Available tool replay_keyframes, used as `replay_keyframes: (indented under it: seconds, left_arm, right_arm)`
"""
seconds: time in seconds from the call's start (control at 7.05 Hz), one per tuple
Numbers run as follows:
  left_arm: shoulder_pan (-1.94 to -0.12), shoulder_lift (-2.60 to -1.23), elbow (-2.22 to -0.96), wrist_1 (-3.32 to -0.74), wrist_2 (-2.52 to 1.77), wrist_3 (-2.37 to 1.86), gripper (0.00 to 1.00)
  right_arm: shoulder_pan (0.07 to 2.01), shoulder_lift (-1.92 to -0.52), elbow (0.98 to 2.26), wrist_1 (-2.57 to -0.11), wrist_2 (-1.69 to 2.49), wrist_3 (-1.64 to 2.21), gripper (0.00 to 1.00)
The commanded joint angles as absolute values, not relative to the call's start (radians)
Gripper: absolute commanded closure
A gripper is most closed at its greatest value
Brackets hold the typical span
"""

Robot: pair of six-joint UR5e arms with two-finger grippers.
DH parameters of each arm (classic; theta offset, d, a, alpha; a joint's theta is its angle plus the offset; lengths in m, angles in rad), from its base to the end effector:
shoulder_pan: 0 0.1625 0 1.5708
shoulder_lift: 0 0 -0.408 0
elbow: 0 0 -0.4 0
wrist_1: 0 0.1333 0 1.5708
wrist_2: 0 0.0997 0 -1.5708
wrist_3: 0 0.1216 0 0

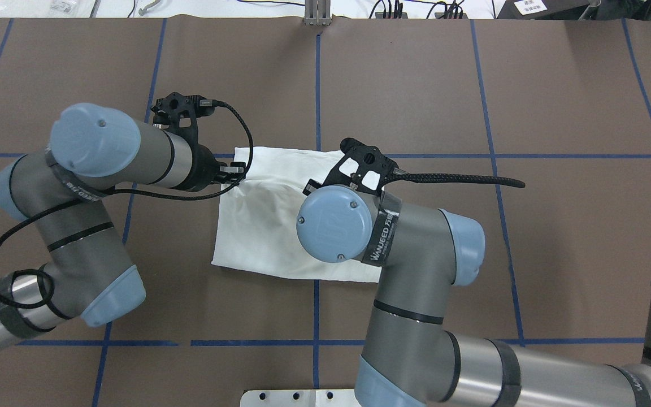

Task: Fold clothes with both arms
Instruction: 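Fold the near edge over onto the far edge with both grippers and release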

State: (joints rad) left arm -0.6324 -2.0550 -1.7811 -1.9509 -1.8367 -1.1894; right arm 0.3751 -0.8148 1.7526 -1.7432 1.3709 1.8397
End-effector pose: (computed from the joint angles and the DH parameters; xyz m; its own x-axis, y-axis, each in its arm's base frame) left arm 0.4627 -0.4647 0.2358 0.4993 0.0794 -0.8628 0.2134 0.9539 0.2112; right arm -0.5666 -0.3923 0.1537 0.5175 0.4836 0.7060 -0.6478 0.7604 -0.0460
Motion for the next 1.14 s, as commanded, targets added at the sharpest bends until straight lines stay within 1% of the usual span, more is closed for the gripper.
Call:
replay_keyframes:
  seconds: [0.0,0.14,0.28,0.43,0.99]
  left_arm:
    - [-0.653,-2.120,-1.624,-1.980,-1.830,-1.166,1.00]
    - [-0.653,-2.143,-1.559,-2.021,-1.830,-1.166,1.00]
    - [-0.653,-2.184,-1.490,-2.038,-1.829,-1.166,1.00]
    - [-0.653,-2.195,-1.471,-2.040,-1.810,-1.166,1.00]
    - [-0.655,-2.197,-1.471,-2.045,-1.810,-1.166,1.00]
  right_arm:
    - [0.426,-0.734,1.517,-1.604,1.387,1.800,1.00]
    - [0.434,-0.720,1.459,-1.547,1.387,1.774,1.00]
    - [0.442,-0.719,1.453,-1.542,1.394,1.749,1.00]
    - [0.457,-0.721,1.453,-1.542,1.417,1.720,1.00]
    - [0.477,-0.741,1.451,-1.545,1.422,1.680,1.00]
